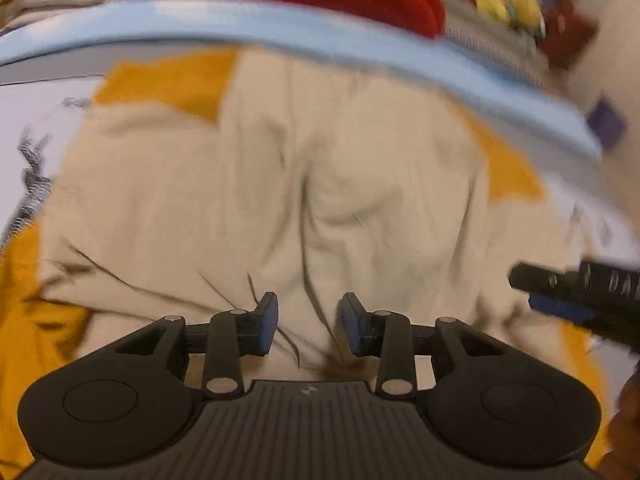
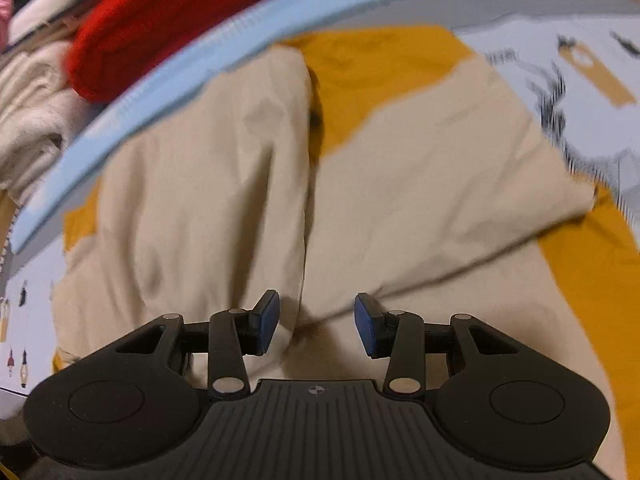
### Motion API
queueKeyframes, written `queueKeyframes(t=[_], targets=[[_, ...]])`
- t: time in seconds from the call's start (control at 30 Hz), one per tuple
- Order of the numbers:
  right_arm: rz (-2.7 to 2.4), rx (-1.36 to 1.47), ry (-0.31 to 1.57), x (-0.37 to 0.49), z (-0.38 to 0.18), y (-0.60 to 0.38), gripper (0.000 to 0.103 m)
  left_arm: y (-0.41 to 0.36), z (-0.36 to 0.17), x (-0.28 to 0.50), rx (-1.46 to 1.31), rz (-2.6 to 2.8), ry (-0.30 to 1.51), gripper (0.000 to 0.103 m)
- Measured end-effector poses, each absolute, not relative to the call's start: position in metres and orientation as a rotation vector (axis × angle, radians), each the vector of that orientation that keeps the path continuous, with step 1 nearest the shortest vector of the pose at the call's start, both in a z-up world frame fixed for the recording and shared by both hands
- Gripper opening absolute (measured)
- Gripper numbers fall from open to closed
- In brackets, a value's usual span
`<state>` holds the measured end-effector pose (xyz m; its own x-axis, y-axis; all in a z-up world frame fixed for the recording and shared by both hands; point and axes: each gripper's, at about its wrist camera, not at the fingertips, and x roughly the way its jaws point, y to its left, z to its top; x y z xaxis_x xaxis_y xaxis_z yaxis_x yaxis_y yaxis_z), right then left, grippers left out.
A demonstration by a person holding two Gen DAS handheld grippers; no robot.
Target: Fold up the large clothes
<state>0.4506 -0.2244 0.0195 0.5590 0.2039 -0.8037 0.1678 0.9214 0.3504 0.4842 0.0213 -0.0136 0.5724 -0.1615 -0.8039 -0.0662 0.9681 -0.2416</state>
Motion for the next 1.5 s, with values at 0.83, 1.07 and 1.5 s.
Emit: queueKeyframes(t=[0.83, 1.07, 1.5], targets=[[-0.107, 0.065, 0.160, 0.016, 0.202, -0.351, 0.043, 0.122, 0.134, 0.052, -0.116, 0.042, 0.501, 0.011], [-0.262, 0.039, 0.161, -0.020, 0.187, -0.362, 0.034, 0.142, 0.147, 0.016, -0.273, 0.059, 0.485, 0.011], [-0.123, -0.025, 0.496, 0.060, 0.095, -0.364, 0.035, 0.175, 0.046, 0.084, -0.352, 0.239, 0.827, 0.013]])
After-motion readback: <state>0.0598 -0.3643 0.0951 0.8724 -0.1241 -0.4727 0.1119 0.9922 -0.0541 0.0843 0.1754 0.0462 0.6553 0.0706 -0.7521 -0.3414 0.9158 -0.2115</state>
